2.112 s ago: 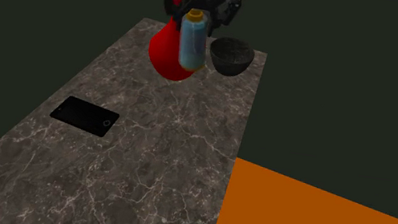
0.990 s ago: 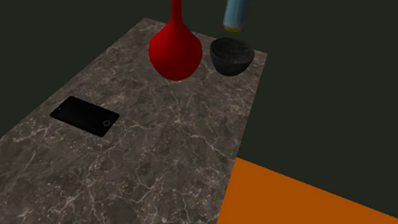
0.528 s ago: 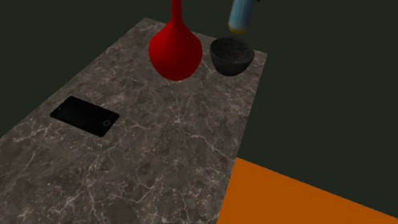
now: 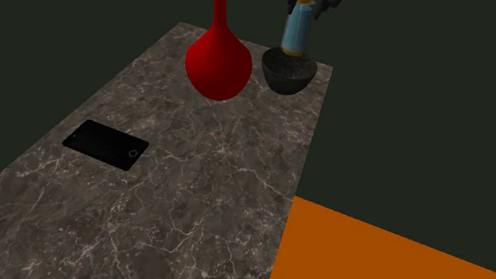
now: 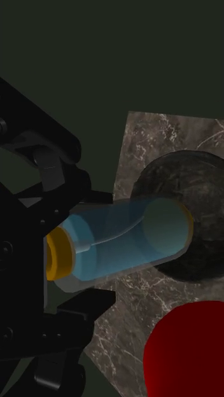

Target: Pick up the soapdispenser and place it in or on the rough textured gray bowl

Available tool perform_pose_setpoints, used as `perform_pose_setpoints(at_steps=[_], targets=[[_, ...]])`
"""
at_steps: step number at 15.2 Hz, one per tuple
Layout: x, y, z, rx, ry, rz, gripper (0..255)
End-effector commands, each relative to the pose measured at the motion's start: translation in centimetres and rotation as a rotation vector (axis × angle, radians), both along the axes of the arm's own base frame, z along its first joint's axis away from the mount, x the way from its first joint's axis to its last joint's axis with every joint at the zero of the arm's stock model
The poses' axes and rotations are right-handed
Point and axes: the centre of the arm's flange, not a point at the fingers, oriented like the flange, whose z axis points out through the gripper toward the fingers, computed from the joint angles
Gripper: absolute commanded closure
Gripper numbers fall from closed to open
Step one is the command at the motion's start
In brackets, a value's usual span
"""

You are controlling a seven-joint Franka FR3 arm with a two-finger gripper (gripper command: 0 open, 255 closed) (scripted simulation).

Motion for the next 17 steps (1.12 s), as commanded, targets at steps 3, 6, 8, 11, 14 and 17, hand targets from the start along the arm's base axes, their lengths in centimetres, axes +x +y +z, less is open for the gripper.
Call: perform_pose_setpoints(at_steps=[3,6,8,11,14,17], targets=[[0.0,0.0,-2.2,0.000,-0.001,0.000,255],[0.0,0.0,-3.6,0.000,-0.001,0.000,255],[0.0,0.0,-3.6,0.000,-0.001,0.000,255],[0.0,0.0,-3.6,0.000,-0.001,0.000,255],[0.0,0.0,-3.6,0.000,-0.001,0.000,0],[0.0,0.0,-3.6,0.000,-0.001,0.000,0]])
